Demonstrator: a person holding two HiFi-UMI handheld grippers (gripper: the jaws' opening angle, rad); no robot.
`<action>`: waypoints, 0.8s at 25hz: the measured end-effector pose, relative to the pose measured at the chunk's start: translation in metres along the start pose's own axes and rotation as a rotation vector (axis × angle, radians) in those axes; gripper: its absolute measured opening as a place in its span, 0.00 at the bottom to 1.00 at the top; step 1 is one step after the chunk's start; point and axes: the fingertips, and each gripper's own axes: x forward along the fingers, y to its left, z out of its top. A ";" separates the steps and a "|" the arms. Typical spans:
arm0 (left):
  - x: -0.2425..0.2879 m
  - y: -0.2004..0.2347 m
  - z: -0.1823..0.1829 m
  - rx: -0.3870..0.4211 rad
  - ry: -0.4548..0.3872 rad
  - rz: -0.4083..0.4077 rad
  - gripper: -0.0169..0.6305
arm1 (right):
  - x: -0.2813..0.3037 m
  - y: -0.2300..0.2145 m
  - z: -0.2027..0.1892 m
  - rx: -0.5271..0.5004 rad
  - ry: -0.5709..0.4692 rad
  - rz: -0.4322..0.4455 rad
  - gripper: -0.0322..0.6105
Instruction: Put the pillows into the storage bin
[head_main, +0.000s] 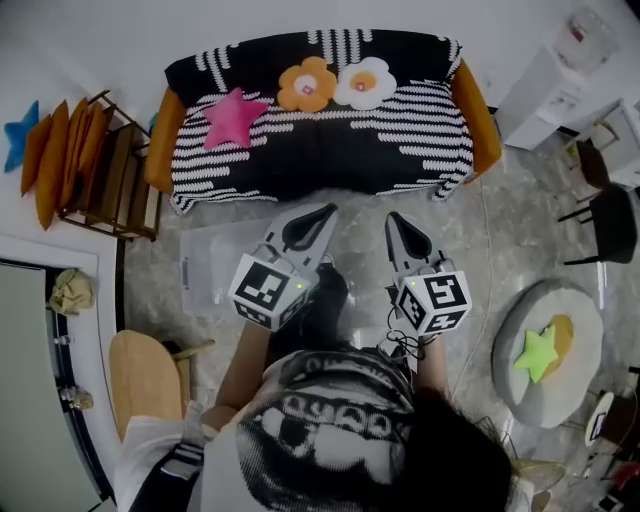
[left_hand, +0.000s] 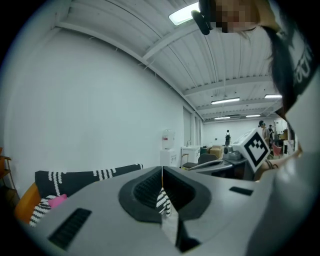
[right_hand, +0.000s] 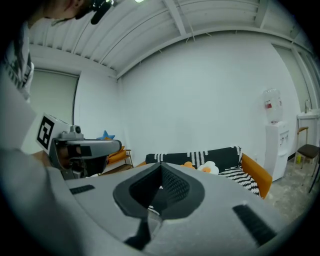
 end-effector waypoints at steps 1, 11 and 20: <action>0.012 0.014 0.002 -0.003 0.002 -0.003 0.04 | 0.017 -0.008 0.006 0.005 0.000 -0.002 0.06; 0.098 0.165 0.012 0.024 0.017 0.014 0.04 | 0.186 -0.053 0.048 0.007 0.032 0.010 0.06; 0.150 0.225 0.007 -0.004 0.026 -0.023 0.04 | 0.256 -0.080 0.054 0.023 0.071 -0.012 0.06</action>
